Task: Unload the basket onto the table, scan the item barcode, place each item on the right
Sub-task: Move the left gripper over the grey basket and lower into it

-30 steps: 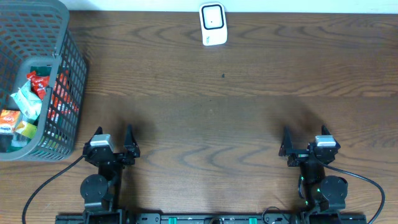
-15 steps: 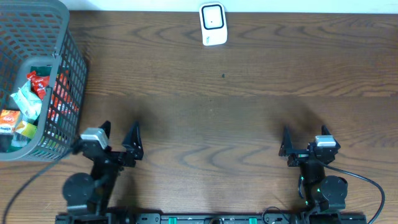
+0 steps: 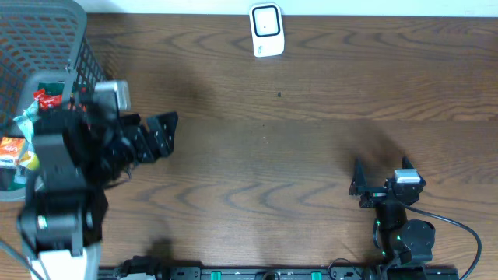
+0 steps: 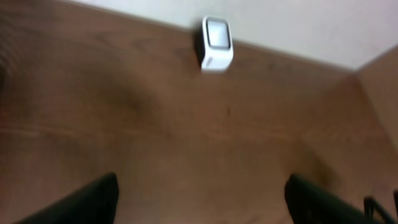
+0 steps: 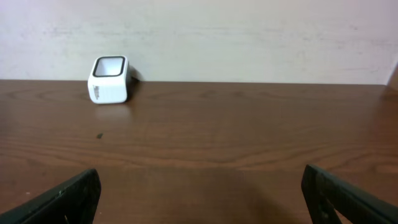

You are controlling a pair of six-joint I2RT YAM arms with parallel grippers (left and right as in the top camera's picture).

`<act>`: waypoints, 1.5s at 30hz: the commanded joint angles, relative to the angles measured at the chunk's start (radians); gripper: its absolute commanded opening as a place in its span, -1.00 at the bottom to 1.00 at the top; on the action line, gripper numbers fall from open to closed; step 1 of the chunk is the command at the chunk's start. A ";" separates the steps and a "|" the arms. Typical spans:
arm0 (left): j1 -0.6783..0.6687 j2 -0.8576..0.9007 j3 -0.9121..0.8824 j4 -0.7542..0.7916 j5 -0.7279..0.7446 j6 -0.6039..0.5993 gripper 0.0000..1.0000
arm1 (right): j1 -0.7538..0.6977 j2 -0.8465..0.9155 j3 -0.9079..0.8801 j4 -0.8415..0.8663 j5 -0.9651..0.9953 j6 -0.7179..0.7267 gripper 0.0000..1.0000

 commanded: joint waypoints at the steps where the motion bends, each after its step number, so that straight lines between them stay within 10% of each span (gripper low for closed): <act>1: 0.005 0.100 0.134 -0.077 -0.003 0.171 0.90 | -0.005 -0.006 -0.002 -0.003 -0.001 0.003 0.99; 17: 0.140 0.361 0.528 -0.133 -0.290 0.183 0.89 | -0.005 -0.006 -0.002 -0.003 -0.001 0.002 0.99; 25: 0.292 0.364 0.512 -0.238 -0.663 -0.199 0.88 | -0.005 -0.006 -0.002 -0.003 -0.001 0.003 0.98; 45: 0.625 0.680 0.506 -0.362 -0.665 -0.342 0.89 | -0.005 -0.006 -0.002 -0.003 -0.001 0.003 0.98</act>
